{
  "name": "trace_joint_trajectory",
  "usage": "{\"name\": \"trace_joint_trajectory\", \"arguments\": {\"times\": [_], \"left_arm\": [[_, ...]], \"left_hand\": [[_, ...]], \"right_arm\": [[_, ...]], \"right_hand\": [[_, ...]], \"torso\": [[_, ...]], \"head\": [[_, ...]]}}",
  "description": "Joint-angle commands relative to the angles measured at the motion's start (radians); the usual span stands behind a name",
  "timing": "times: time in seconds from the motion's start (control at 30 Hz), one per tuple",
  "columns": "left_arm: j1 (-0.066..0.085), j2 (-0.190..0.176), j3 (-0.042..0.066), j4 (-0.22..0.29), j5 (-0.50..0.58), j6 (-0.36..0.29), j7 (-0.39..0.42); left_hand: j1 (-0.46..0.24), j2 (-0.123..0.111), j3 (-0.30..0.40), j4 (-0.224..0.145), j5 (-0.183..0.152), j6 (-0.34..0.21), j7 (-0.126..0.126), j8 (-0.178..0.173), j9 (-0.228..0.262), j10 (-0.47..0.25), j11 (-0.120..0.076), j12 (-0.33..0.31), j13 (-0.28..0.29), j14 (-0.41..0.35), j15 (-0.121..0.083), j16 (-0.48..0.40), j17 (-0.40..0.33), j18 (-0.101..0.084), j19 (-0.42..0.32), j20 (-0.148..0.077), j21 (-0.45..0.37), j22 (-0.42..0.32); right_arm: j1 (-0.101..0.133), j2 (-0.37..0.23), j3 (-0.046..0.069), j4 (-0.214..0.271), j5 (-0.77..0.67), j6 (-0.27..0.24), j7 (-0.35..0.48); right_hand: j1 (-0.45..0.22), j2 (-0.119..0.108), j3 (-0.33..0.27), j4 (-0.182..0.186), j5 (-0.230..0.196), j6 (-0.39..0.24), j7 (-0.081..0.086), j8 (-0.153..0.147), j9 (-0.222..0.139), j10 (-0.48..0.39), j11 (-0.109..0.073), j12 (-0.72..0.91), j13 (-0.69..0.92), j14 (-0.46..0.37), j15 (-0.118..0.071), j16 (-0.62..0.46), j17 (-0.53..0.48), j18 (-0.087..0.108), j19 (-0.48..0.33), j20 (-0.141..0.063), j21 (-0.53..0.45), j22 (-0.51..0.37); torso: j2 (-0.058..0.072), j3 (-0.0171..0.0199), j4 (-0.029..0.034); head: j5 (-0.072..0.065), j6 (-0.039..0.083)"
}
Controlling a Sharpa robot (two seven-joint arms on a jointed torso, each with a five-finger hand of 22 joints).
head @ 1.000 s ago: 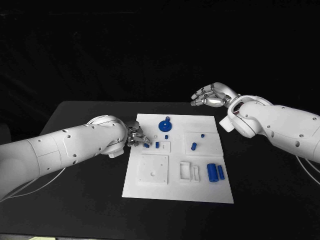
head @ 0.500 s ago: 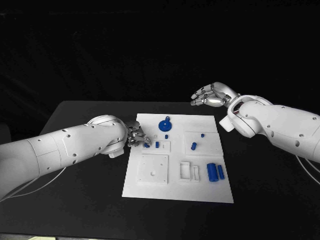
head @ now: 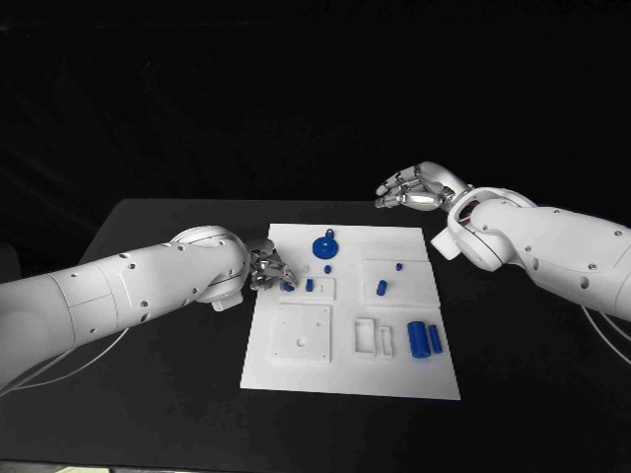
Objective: Assemble the parts on the task board
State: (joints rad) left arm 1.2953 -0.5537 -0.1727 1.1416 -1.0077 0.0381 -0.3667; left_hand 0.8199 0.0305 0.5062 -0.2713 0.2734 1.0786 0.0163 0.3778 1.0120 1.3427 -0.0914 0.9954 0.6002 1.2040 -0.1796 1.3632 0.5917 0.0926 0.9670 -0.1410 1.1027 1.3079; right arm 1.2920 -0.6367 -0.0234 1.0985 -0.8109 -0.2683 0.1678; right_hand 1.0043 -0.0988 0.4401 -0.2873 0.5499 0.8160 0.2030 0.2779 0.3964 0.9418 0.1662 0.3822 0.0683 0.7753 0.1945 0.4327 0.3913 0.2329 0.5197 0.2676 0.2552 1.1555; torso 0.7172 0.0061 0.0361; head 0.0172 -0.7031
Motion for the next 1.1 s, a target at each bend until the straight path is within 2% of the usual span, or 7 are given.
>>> {"name": "trace_joint_trajectory", "arguments": {"times": [0.03, 0.1, 0.17, 0.4, 0.83, 0.97, 1.1], "left_arm": [[0.005, 0.006, -0.002, -0.007, -0.003, 0.075, 0.002], [0.007, 0.005, 0.001, -0.007, -0.004, 0.076, 0.010], [0.007, 0.004, 0.016, -0.010, 0.002, 0.071, 0.022], [0.007, -0.017, 0.031, -0.012, 0.128, 0.017, 0.130], [0.005, -0.051, 0.032, 0.003, 0.490, -0.052, 0.397], [0.004, -0.058, 0.032, 0.016, 0.607, -0.028, 0.468], [0.000, -0.068, 0.032, 0.035, 0.648, 0.006, 0.505]], "left_hand": [[0.088, 0.073, 0.020, -0.017, -0.010, -0.009, 0.000, 0.008, 0.002, 0.004, -0.004, 0.007, 0.000, 0.009, -0.014, 0.006, -0.001, -0.016, 0.006, -0.123, -0.002, 0.006], [0.091, 0.071, 0.021, -0.018, -0.012, -0.010, 0.000, 0.009, 0.003, 0.004, -0.004, 0.007, 0.000, 0.009, -0.014, 0.006, -0.001, -0.016, 0.006, -0.123, -0.002, 0.007], [0.092, 0.071, 0.021, -0.018, -0.013, -0.010, 0.000, 0.009, 0.003, 0.004, -0.004, 0.007, 0.000, 0.009, -0.014, 0.006, -0.001, -0.016, 0.006, -0.123, -0.002, 0.007], [0.093, 0.070, 0.020, -0.017, -0.014, -0.010, -0.001, 0.011, 0.004, 0.005, -0.004, 0.008, 0.000, 0.010, -0.015, 0.007, -0.001, -0.016, 0.008, -0.123, -0.001, 0.007], [0.097, 0.073, 0.020, -0.017, -0.014, -0.013, -0.002, 0.013, 0.005, 0.006, -0.006, 0.008, 0.000, 0.013, -0.019, 0.007, -0.001, -0.015, 0.011, -0.124, -0.001, 0.006], [0.097, 0.075, 0.020, -0.015, -0.018, -0.019, -0.002, 0.013, 0.007, 0.003, -0.006, 0.008, 0.000, 0.010, -0.020, 0.005, -0.001, -0.016, 0.011, -0.124, -0.002, 0.006], [0.098, 0.076, 0.019, -0.013, -0.023, -0.024, -0.001, 0.013, 0.008, -0.001, -0.006, 0.008, 0.000, 0.008, -0.021, 0.004, -0.001, -0.016, 0.010, -0.123, -0.003, 0.006]], "right_arm": [[0.000, 0.002, 0.001, -0.001, 0.000, 0.006, 0.006], [-0.001, 0.002, 0.001, 0.001, 0.000, 0.005, 0.007], [-0.001, 0.002, 0.001, 0.002, 0.000, 0.005, 0.007], [-0.001, -0.002, 0.001, 0.015, -0.008, 0.004, 0.006], [-0.001, -0.026, 0.001, 0.114, -0.164, 0.052, -0.013], [-0.001, -0.029, 0.001, 0.150, -0.226, 0.061, -0.021], [-0.001, -0.029, 0.000, 0.183, -0.278, 0.063, -0.025]], "right_hand": [[-0.008, -0.001, -0.003, 0.000, 0.006, -0.008, 0.002, 0.006, -0.002, 0.002, 0.000, -0.005, 0.000, -0.008, 0.000, 0.005, -0.001, 0.011, -0.003, 0.003, -0.005, 0.002], [-0.008, -0.001, -0.003, 0.000, 0.006, -0.008, 0.002, 0.006, -0.002, 0.002, 0.000, -0.005, 0.000, -0.008, 0.000, 0.005, -0.001, 0.011, -0.003, 0.003, -0.005, 0.002], [-0.008, -0.001, -0.002, 0.000, 0.006, -0.008, 0.002, 0.006, -0.002, 0.002, 0.000, -0.005, 0.000, -0.008, 0.000, 0.005, -0.001, 0.011, -0.003, 0.003, -0.005, 0.002], [-0.002, 0.000, 0.000, -0.002, 0.006, -0.008, 0.001, 0.007, -0.002, 0.002, -0.001, -0.005, 0.000, -0.008, 0.000, 0.005, -0.002, 0.012, -0.003, 0.002, -0.005, 0.003], [0.039, 0.000, 0.011, -0.004, -0.025, 0.009, -0.006, 0.020, 0.000, 0.035, -0.014, 0.012, 0.006, 0.022, -0.013, 0.029, 0.004, 0.025, 0.029, 0.004, 0.002, 0.009], [0.053, -0.001, 0.008, -0.005, -0.055, 0.022, -0.011, 0.028, 0.002, 0.099, -0.049, 0.055, 0.030, 0.092, -0.049, 0.078, 0.035, 0.029, 0.107, -0.011, 0.031, 0.014], [0.063, -0.007, 0.001, -0.005, -0.087, 0.030, -0.021, 0.034, 0.006, 0.181, -0.088, 0.128, 0.086, 0.180, -0.096, 0.149, 0.096, 0.029, 0.217, -0.045, 0.075, 0.013]], "torso": [[0.000, -0.0002, 0.0002], [-0.001, -0.0003, -0.0004], [-0.001, -0.0003, -0.0007], [-0.001, -0.0001, 0.0026], [-0.002, -0.0016, 0.0017], [-0.001, -0.0019, 0.0013], [-0.001, -0.0019, 0.0018]], "head": [[0.000, 0.000], [0.000, 0.001], [0.000, 0.002], [-0.003, 0.005], [-0.003, 0.027], [-0.001, 0.036], [-0.002, 0.048]]}}
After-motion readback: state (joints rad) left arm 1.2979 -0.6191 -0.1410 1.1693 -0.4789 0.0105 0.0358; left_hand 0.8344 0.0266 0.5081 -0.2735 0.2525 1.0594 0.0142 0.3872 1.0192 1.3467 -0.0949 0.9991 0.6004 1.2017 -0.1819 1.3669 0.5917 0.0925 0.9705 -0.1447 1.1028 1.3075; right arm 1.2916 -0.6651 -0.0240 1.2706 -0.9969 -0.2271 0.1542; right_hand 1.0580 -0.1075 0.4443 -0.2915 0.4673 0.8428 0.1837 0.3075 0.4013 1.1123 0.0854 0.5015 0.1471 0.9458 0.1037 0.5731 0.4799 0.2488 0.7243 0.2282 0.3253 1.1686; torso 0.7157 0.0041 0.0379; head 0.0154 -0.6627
